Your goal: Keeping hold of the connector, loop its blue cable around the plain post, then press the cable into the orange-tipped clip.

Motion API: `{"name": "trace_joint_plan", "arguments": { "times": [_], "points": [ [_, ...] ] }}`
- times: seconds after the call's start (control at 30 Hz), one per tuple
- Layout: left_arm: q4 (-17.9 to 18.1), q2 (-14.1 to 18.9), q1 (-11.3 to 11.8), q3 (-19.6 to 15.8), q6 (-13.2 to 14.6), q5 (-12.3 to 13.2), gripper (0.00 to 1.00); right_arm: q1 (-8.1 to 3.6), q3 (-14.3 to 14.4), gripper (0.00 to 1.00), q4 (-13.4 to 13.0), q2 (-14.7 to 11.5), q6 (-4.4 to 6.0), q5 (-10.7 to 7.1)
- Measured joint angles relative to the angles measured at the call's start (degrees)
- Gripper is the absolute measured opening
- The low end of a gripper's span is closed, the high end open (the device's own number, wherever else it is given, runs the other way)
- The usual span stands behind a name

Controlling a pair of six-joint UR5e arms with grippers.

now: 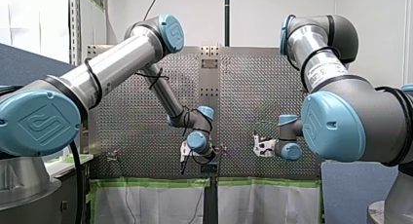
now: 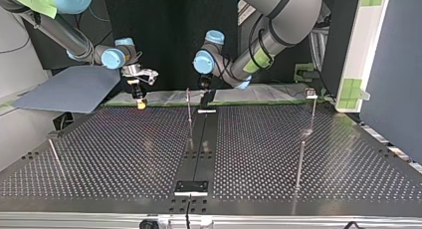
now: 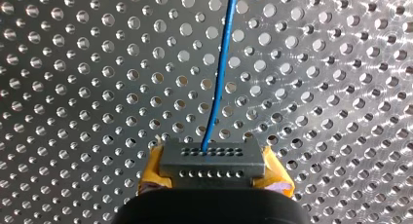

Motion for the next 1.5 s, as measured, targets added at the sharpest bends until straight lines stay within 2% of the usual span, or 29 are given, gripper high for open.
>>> {"name": "trace_joint_plan", "arguments": {
  "times": [0.2,0.43,0.93,1.17,1.33,1.5],
  "points": [
    [1.7,0.0,0.0,0.0,-0.4,1.7,0.99,-0.09,0.0,0.0,0.0,0.0,0.01,0.04],
    [3.3,0.0,0.0,0.0,-2.2,3.9,0.99,-0.18,0.0,0.0,0.0,0.0,0.0,0.03],
    [2.9,0.0,0.5,0.0,-2.7,3.9,0.99,-0.23,0.0,0.0,0.3,0.0,-0.06,0.01],
    [3.2,0.0,0.2,0.0,-1.1,4.4,0.99,-0.23,0.0,0.0,0.3,0.0,-0.03,0.08],
    [3.7,0.0,-0.4,0.0,1.0,5.6,0.99,-0.23,0.0,0.0,0.2,0.0,0.01,0.09],
    [4.1,0.0,-0.7,0.0,2.0,6.3,0.99,-0.23,0.0,0.0,0.1,0.0,0.07,0.03]
  ]
}}
